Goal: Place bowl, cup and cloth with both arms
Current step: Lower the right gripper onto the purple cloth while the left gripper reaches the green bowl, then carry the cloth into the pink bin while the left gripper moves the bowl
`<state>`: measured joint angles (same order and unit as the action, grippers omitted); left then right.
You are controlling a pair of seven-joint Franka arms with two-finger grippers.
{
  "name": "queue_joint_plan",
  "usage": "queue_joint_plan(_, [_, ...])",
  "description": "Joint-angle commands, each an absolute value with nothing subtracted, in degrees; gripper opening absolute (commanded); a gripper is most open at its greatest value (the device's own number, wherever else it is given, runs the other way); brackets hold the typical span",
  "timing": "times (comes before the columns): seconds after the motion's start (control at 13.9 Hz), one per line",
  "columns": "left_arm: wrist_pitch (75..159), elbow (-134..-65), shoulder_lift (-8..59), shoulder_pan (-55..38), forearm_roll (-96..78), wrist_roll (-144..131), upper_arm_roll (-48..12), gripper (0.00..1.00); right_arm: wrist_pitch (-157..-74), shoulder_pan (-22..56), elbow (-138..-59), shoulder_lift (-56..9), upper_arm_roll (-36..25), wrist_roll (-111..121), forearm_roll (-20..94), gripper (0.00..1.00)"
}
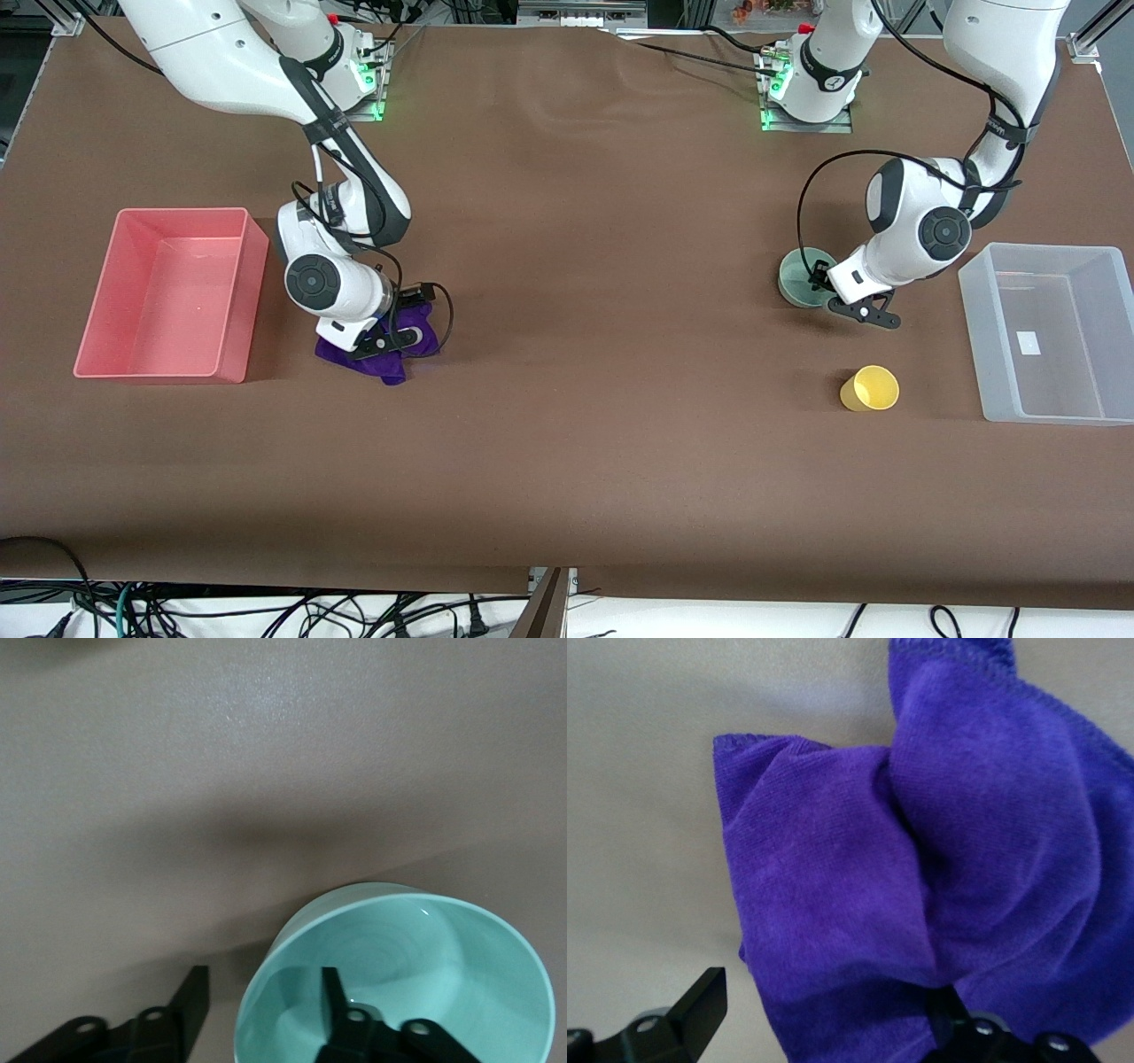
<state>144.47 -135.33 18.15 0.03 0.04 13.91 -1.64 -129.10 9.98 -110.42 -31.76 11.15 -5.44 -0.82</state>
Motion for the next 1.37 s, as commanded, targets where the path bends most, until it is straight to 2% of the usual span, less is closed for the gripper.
queue_joint_plan(0.0, [144.1, -134.6, 17.9, 0.2, -0.4, 15.6, -1.8, 0.00, -130.8, 10.5, -111.6, -31.5, 11.0, -5.8, -1.2, 0.22])
queue_joint_plan(0.07, [143.0, -134.3, 17.2, 0.3, -0.4, 15.6, -1.8, 0.00, -130.7, 10.5, -111.6, -31.5, 10.9, -5.9, -1.2, 0.02])
queue_joint_plan(0.22, [139.0, -133.3, 14.3, 0.3, -0.4, 15.6, -1.7, 0.00, -130.5, 10.1, -111.3, -31.2, 10.8, -5.6, -1.2, 0.00])
queue_joint_plan(0.36, [130.2, -129.3, 11.4, 1.3, -0.4, 17.0, -1.2, 0.00, -130.5, 9.7, -110.7, -30.9, 10.7, -5.1, -1.2, 0.00])
queue_joint_plan(0.5, [118.2, -120.5, 11.2, 5.8, -0.4, 23.6, -1.3, 0.00, -128.3, 9.0, -108.8, -30.0, 10.1, -4.6, -1.1, 0.00])
queue_joint_plan(0.65, [109.3, -111.1, 12.7, 10.3, -0.4, 31.1, -1.2, 0.00, -119.1, 7.9, -102.2, -29.3, 9.8, -4.5, -1.1, 0.00])
queue_joint_plan(0.79, [105.2, -103.9, 15.3, 15.7, 0.9, 38.8, -1.1, 0.00, -106.8, 7.6, -92.4, -29.0, 8.2, -2.9, -1.4, 0.00])
queue_joint_plan(0.94, [105.3, -100.0, 17.8, 21.2, 4.3, 45.1, -1.1, 0.00, -95.9, 6.9, -84.2, -28.3, 3.6, 4.3, -1.2, 0.00])
queue_joint_plan(1.15, [107.3, -90.0, 27.7, 28.5, 5.4, 52.7, -1.1, 0.00, -84.8, 6.0, -78.1, -26.6, -4.7, 17.7, -1.8, 0.00])
queue_joint_plan(1.29, [107.8, -83.0, 36.3, 31.0, 5.0, 56.1, -1.1, 0.00, -82.0, 5.9, -77.3, -25.5, -11.7, 28.2, -3.0, 0.00])
